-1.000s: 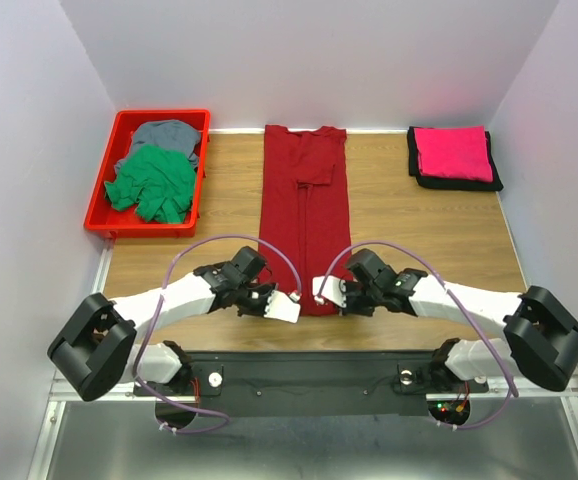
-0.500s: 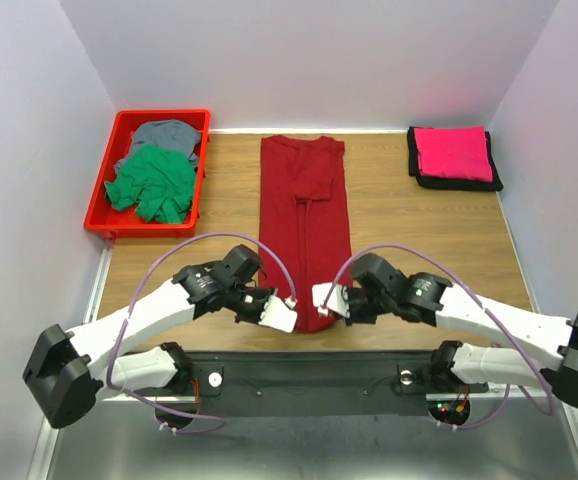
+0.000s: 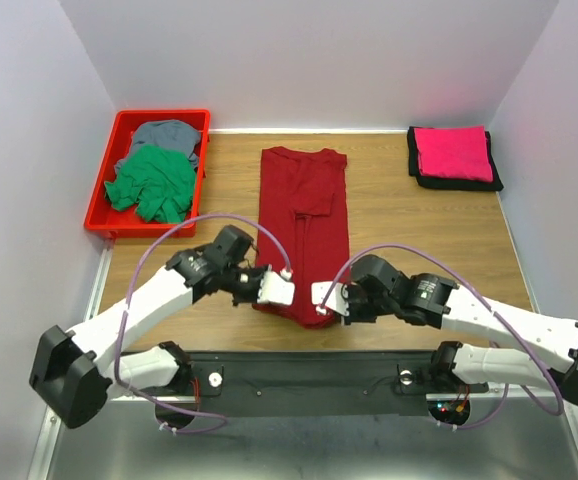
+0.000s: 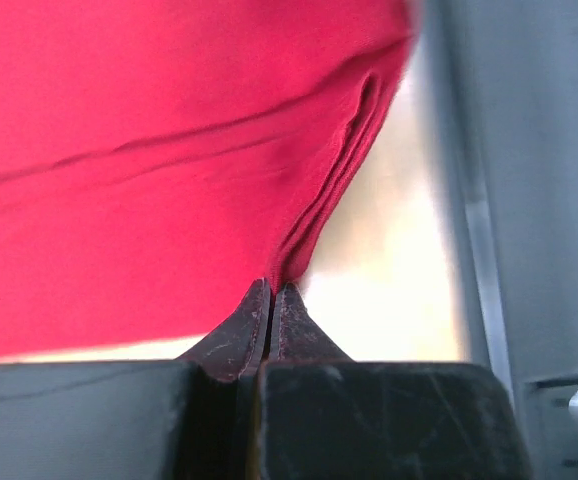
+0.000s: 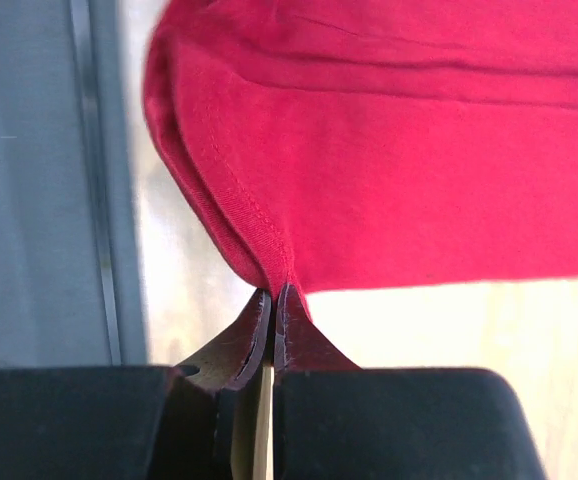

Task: Fold and stack the t-shirts
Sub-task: Fold the tshirt

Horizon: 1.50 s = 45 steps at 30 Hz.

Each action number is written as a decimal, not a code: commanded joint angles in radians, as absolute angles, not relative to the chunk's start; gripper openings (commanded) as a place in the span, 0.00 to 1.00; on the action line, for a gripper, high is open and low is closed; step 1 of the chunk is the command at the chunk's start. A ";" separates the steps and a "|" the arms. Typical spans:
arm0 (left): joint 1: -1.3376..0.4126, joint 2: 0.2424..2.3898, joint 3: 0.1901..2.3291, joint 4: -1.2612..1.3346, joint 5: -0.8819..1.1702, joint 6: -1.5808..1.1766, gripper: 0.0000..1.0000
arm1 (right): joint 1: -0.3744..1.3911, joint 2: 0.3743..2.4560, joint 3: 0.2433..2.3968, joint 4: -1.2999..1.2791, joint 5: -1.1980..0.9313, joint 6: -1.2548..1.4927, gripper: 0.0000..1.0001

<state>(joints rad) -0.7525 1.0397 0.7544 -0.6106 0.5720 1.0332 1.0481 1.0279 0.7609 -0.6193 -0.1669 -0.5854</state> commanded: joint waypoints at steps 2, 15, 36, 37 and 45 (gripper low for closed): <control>-0.640 1.136 0.851 -0.525 0.594 1.137 0.00 | 0.976 1.041 0.785 -0.512 -0.123 -0.652 0.01; -0.497 1.365 0.931 -0.324 0.598 1.281 0.00 | 0.631 1.351 0.943 -0.448 -0.370 -0.939 0.01; -0.341 1.847 1.399 -0.360 0.615 1.393 0.00 | 0.384 1.862 1.380 -0.423 -0.509 -1.094 0.01; -0.338 1.861 1.410 -0.365 0.608 1.397 0.00 | 0.377 1.876 1.393 -0.423 -0.509 -1.101 0.01; -0.334 1.945 1.511 -0.333 0.561 1.316 0.57 | 0.370 1.933 1.436 -0.423 -0.450 -1.065 0.50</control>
<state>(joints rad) -0.3389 1.9472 1.4334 -0.3504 0.5739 1.3613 0.3721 1.9392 1.3979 -0.4549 -0.4694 -1.0840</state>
